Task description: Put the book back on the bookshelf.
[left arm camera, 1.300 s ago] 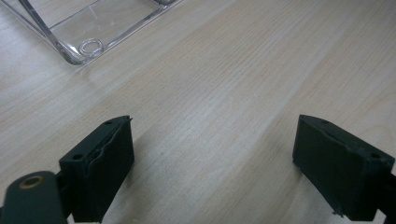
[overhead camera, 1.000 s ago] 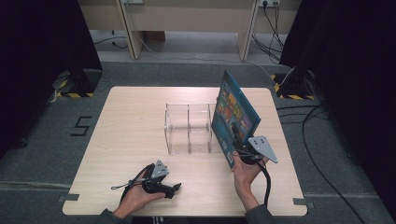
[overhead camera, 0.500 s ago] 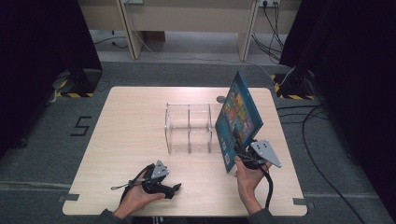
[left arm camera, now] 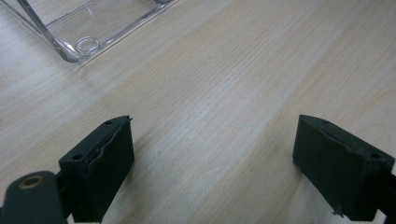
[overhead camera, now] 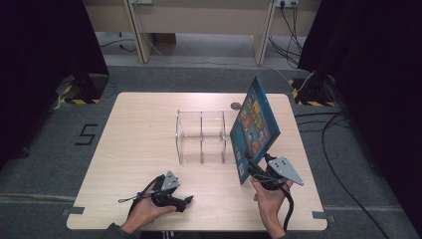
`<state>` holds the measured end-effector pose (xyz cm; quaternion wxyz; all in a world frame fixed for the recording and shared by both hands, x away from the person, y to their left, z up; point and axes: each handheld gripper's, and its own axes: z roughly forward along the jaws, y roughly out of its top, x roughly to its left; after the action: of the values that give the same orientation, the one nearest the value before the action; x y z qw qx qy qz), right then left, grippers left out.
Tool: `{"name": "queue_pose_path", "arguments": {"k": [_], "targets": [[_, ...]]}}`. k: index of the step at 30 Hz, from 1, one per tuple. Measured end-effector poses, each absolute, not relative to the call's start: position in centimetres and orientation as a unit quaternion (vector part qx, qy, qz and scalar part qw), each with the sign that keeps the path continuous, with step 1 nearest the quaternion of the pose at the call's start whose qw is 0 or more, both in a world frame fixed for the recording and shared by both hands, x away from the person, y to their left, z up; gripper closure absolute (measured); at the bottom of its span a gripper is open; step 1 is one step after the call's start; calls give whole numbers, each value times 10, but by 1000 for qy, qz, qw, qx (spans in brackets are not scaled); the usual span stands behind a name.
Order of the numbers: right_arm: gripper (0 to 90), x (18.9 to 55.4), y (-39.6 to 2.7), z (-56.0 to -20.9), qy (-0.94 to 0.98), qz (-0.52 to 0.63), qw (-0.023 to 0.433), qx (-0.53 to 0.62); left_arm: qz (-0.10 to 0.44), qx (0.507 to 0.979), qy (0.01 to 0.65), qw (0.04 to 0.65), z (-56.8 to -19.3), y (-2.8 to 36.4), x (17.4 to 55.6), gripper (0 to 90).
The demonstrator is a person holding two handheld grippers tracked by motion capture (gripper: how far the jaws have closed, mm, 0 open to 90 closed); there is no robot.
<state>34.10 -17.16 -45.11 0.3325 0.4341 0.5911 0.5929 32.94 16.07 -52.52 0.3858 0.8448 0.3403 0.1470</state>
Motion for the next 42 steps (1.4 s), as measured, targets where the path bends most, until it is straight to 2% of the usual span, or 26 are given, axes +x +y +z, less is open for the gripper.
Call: {"name": "queue_pose_path", "arguments": {"k": [19,42], "targets": [[484,321,-191,-459,604,596,293,441,145,846,338,385,-525,161,329,116],[463,304,-204,-462,611,593,283,441,144,848,335,385,-525,162,329,116]]}}
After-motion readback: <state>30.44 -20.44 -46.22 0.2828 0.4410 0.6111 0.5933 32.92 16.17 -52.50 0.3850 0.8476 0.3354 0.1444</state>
